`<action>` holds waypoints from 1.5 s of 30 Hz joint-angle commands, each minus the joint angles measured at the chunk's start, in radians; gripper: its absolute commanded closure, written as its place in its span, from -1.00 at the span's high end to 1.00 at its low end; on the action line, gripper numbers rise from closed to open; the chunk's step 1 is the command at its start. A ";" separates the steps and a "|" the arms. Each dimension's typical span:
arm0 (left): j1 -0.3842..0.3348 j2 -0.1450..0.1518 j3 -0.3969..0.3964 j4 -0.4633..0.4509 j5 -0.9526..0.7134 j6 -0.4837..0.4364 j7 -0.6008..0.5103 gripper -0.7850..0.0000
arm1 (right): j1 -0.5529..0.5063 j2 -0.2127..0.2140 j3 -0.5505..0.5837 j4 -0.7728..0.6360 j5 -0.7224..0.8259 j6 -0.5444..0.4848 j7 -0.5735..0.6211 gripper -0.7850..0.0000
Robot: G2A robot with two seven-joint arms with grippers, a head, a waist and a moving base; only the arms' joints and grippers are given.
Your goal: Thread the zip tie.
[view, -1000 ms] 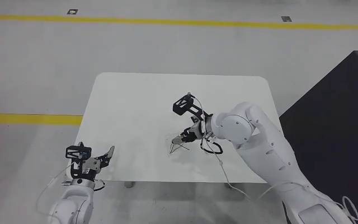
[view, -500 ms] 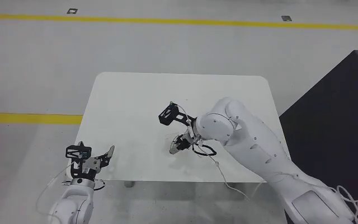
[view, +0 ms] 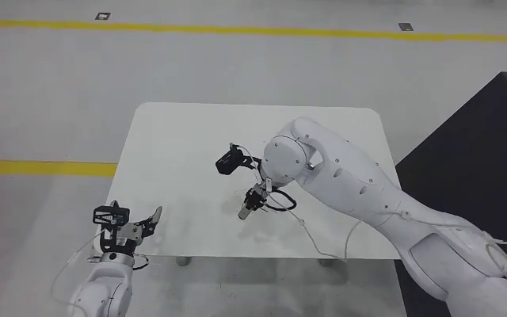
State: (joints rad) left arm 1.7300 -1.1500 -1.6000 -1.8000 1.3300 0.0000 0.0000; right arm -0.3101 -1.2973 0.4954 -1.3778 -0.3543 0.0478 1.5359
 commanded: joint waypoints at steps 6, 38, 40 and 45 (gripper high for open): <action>0.000 0.000 0.000 0.000 0.000 0.000 0.000 1.00 | -0.005 0.003 -0.007 0.041 -0.007 -0.110 0.000 0.24; 0.000 0.000 0.000 0.000 0.000 0.000 0.000 1.00 | 0.129 -0.190 -0.290 0.554 0.077 -0.627 -0.295 -0.23; 0.000 0.000 0.000 0.000 0.000 0.000 0.000 1.00 | 0.133 -0.205 -0.307 0.585 0.090 -0.643 -0.311 -0.22; 0.000 0.000 0.000 0.000 0.000 0.000 0.000 1.00 | 0.121 -0.245 -0.325 0.655 0.107 -0.667 -0.335 -0.18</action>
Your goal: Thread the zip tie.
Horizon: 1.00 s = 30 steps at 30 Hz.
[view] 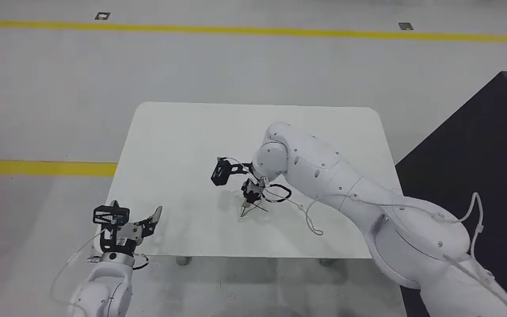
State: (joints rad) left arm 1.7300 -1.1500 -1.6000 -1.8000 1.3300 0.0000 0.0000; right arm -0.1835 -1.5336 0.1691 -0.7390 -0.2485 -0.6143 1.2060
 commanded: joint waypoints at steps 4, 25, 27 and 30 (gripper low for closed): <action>0.000 0.000 0.000 0.000 0.000 0.000 0.000 1.00 | -0.016 -0.035 0.001 0.065 -0.004 0.004 0.004 -0.15; 0.000 0.000 0.000 0.000 0.000 0.000 0.000 1.00 | -0.026 -0.104 0.001 0.161 -0.062 0.012 0.012 -0.21; 0.000 0.000 0.000 0.000 0.000 0.000 0.000 1.00 | -0.024 -0.104 0.001 0.151 -0.062 0.019 0.020 -0.21; 0.000 0.000 0.000 0.000 0.000 0.000 0.000 1.00 | -0.021 -0.100 0.001 0.130 -0.061 0.025 0.025 -0.21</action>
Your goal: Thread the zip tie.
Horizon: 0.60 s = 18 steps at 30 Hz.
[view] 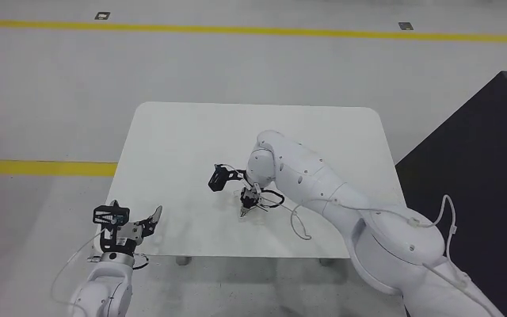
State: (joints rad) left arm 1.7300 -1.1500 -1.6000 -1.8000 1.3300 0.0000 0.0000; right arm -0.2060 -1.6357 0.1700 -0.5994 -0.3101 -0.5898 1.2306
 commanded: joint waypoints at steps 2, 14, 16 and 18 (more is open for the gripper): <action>0.000 0.000 0.000 0.000 0.000 0.000 0.000 1.00 | 0.007 0.007 0.000 -0.027 0.009 0.001 0.001 -0.36; 0.000 0.000 0.000 0.000 0.000 0.000 0.000 1.00 | 0.035 0.078 0.000 -0.232 0.089 0.129 0.129 -1.00; 0.000 0.000 0.000 0.000 0.000 0.000 0.000 1.00 | 0.035 0.078 0.000 -0.232 0.089 0.129 0.129 -1.00; 0.000 0.000 0.000 0.000 0.000 0.000 0.000 1.00 | 0.035 0.078 0.000 -0.232 0.089 0.129 0.129 -1.00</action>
